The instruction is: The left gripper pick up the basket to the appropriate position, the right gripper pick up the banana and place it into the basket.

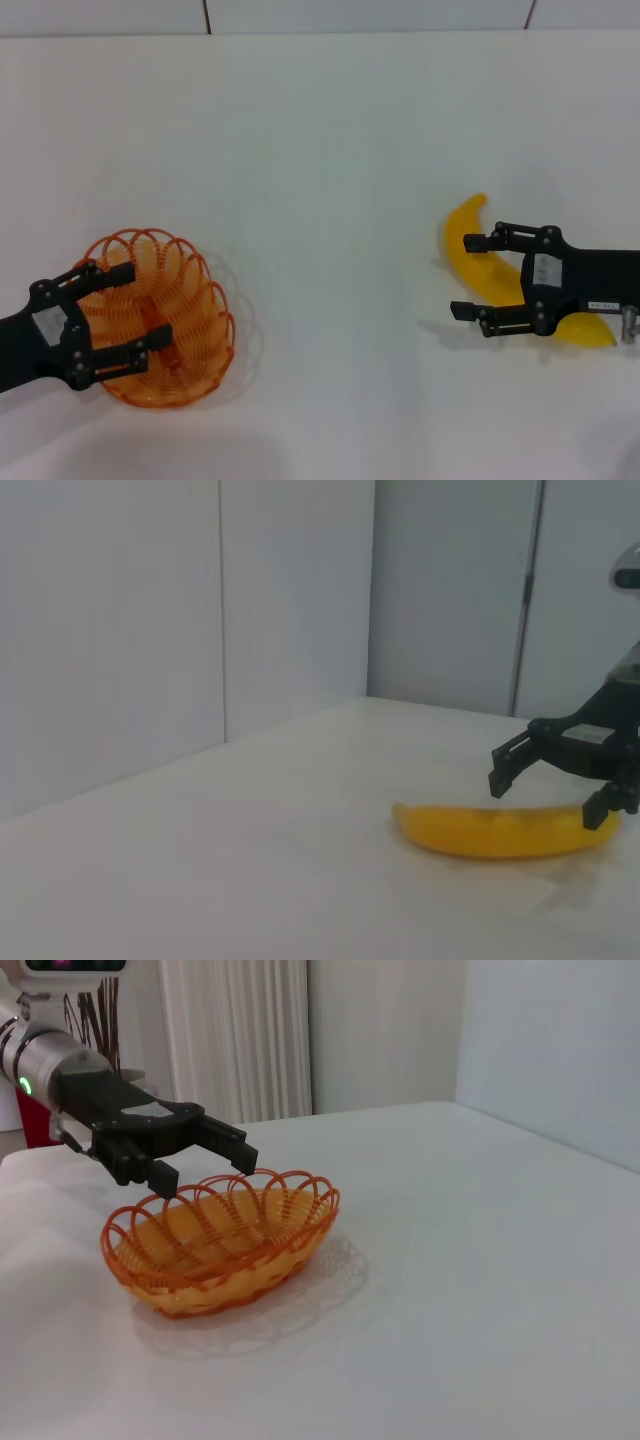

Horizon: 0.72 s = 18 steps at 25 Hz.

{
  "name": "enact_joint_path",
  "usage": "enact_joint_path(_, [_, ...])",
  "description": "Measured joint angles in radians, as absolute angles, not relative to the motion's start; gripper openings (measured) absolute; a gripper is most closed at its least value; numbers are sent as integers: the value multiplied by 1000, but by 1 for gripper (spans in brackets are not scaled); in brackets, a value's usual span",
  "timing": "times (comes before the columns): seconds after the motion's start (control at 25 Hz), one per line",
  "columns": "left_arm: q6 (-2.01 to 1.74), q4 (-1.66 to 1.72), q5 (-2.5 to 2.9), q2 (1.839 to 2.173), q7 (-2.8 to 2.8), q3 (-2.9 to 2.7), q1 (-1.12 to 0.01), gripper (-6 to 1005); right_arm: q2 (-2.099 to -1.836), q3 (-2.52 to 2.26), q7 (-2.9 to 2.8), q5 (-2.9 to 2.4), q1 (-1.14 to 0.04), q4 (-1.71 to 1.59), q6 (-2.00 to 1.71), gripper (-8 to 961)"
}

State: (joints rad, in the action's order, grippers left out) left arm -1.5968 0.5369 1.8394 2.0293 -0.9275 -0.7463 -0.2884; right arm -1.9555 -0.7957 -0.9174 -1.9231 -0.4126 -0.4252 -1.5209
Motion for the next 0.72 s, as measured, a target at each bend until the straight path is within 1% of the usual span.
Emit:
enact_joint_path(0.6, [-1597,535,1837,2033,-922,-743,-313,903,-1966,-795,-912,-1921,-429,-428,-1520,881])
enact_joint_path(0.68, [-1597,536,1833,2033,-938,-734,-315,903,-1966,-795,-913,-1921,-429,-428,-1520,880])
enact_joint_path(0.72, [-1596,555,1824,2031,-1032,-680,-333,903,-1967,-795,-913,-1921,-429,-428,-1520,880])
